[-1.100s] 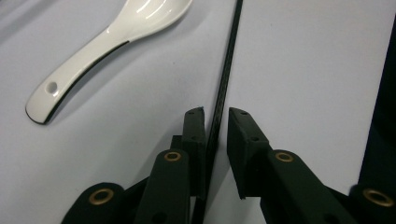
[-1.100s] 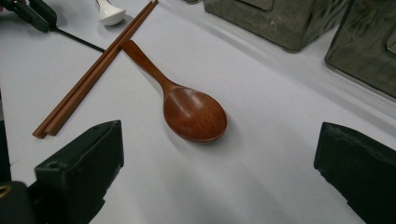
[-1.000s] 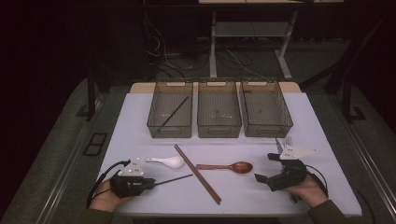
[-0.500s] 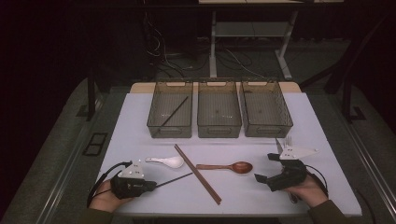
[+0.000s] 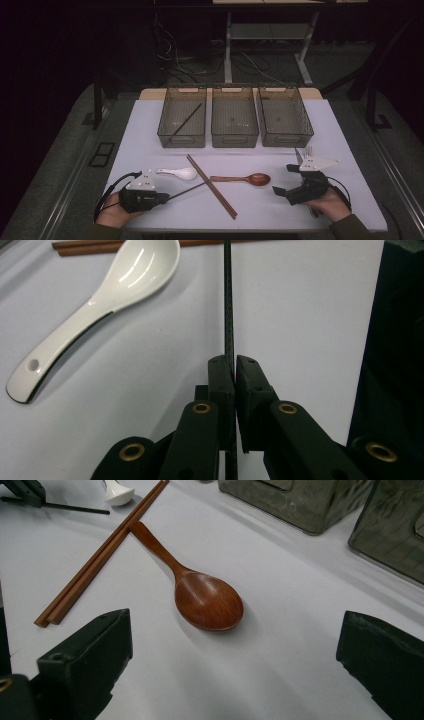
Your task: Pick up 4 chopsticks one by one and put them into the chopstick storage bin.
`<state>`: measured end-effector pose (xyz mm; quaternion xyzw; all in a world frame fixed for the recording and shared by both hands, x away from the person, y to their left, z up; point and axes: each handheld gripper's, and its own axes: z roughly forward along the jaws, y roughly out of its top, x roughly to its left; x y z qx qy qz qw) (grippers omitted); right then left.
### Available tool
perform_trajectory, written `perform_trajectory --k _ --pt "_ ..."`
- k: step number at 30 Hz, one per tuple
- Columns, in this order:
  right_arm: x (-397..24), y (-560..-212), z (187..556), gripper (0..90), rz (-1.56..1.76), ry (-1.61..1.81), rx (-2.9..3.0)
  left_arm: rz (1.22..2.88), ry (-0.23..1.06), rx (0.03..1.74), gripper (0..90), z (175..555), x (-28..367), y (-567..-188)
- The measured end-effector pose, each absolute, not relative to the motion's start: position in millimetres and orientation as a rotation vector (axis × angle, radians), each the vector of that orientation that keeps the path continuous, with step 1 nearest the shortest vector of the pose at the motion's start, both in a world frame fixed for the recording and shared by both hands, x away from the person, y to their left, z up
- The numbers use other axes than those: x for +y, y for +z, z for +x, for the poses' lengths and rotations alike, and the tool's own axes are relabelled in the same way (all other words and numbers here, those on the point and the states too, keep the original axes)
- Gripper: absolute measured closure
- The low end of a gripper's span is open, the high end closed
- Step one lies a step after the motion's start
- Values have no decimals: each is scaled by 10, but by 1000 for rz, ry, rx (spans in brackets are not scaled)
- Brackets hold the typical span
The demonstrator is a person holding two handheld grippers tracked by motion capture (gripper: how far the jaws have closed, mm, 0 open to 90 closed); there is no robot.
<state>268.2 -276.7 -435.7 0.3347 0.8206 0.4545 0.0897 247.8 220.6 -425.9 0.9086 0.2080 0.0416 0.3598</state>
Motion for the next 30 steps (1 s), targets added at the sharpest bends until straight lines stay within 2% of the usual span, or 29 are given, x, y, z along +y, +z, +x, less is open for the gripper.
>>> perform_trajectory --k 14,30 --pt "-2765 -4357 2683 13 995 1354 2440 2254 156 666 853 2538 2130 -4138" --pt "-2766 -4406 2684 13 995 1350 2458 2243 206 757 853 2659 2012 -3974"
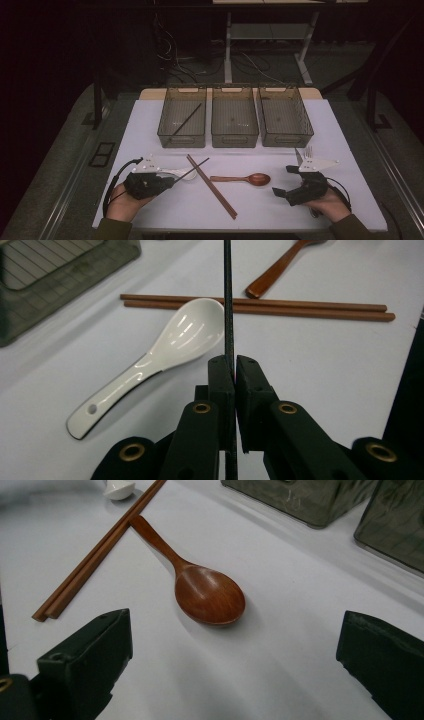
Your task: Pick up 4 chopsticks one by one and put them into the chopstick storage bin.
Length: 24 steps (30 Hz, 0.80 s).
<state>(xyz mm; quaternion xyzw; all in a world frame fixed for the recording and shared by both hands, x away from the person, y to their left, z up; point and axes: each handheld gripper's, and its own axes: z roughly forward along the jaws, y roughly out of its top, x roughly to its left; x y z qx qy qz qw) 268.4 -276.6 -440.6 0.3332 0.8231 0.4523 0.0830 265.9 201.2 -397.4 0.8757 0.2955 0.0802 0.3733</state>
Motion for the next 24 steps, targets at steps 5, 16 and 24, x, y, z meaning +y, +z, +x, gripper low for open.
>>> perform_trajectory --k 5,16,24 --pt "-2763 -4401 2692 13 998 1364 2452 2242 230 771 853 2724 1977 -3919" --pt "-2779 -4387 2689 13 1002 1372 2440 2217 274 770 853 2899 1860 -3800" --pt "-2784 -4386 2689 13 1020 1375 2431 2186 308 778 853 3061 1805 -3684"
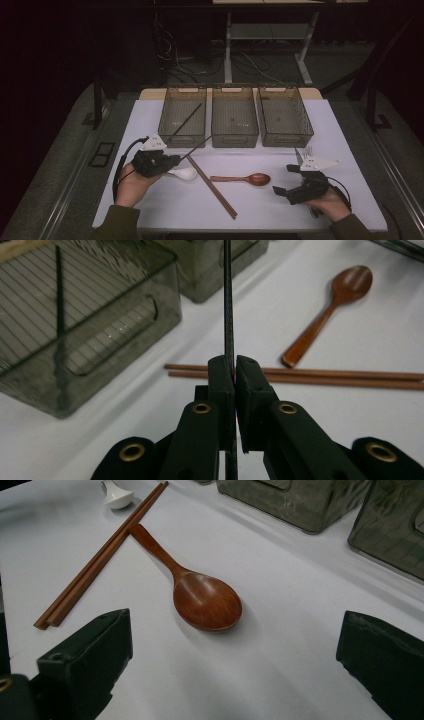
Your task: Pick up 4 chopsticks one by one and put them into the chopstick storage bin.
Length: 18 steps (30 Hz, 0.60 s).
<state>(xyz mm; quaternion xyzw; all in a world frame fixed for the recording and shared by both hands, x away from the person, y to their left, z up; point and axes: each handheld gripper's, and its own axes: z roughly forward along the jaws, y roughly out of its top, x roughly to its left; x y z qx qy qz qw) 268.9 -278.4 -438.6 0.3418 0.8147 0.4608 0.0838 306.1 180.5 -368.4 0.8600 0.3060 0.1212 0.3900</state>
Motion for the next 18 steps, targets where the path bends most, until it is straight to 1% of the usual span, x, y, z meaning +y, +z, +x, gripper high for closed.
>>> perform_trajectory --k 11,18 --pt "-2785 -4387 2692 13 1016 1370 2434 2177 366 783 853 3306 1754 -3554" --pt "-2783 -4383 2688 13 1013 1375 2428 2167 379 808 853 3493 1734 -3468"
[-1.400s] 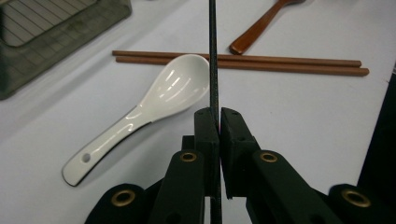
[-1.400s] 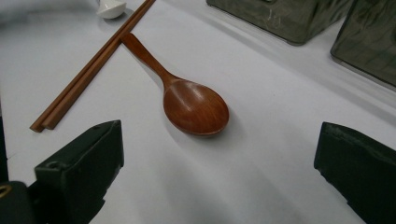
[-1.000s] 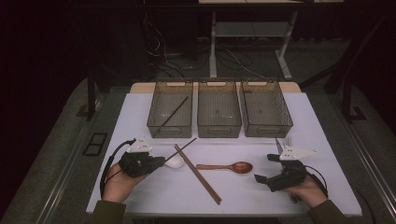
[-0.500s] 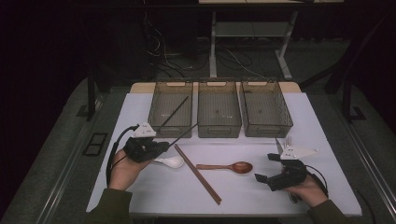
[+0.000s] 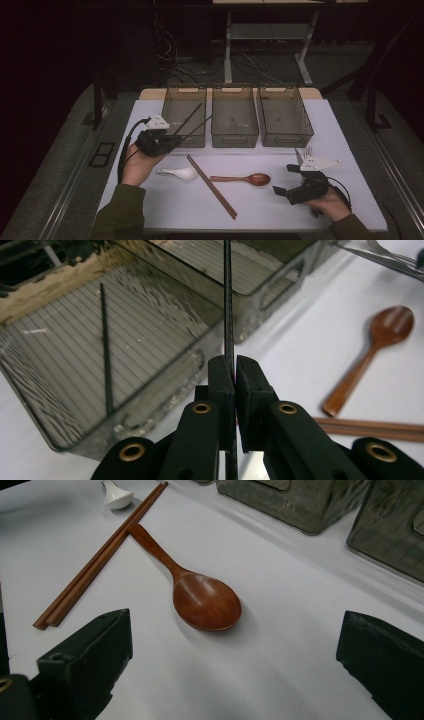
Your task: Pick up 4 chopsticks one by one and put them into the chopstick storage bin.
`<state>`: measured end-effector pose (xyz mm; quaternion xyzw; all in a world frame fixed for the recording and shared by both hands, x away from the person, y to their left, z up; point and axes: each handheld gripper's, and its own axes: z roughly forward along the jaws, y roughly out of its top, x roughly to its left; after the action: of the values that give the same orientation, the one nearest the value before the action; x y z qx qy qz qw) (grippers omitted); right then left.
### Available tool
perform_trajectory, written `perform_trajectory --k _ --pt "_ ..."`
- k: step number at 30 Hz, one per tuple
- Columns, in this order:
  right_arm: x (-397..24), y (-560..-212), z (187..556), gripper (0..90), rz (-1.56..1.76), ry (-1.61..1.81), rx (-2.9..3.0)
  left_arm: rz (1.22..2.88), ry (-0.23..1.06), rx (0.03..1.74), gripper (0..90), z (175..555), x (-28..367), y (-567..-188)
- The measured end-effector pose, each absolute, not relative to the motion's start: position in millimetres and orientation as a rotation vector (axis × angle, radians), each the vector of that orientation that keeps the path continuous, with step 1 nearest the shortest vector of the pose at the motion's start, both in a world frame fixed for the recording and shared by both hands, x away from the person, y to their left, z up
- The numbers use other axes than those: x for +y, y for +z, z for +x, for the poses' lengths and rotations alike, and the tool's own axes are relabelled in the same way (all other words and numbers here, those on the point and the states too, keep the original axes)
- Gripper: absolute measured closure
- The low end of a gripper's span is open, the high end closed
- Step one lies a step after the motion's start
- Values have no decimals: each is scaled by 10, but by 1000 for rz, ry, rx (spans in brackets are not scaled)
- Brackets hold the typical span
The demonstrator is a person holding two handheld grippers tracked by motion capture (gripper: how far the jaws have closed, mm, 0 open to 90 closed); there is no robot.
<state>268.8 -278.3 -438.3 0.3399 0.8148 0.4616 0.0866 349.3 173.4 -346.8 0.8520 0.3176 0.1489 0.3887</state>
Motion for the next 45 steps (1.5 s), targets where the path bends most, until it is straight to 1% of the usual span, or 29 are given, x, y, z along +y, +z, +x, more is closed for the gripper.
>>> perform_trajectory --k 18,27,33,45 --pt "-2789 -4380 2690 13 1009 1383 2426 2146 441 947 853 4160 1679 -3328" --pt "-2795 -4375 2690 13 1013 1390 2424 2120 453 1050 853 4478 1662 -3428" --pt "-2791 -4370 2682 13 1012 1390 2422 2141 470 1100 853 4648 1650 -3502" --pt "-2790 -4371 2683 13 1005 1393 2427 2131 451 1169 852 4803 1639 -3662"
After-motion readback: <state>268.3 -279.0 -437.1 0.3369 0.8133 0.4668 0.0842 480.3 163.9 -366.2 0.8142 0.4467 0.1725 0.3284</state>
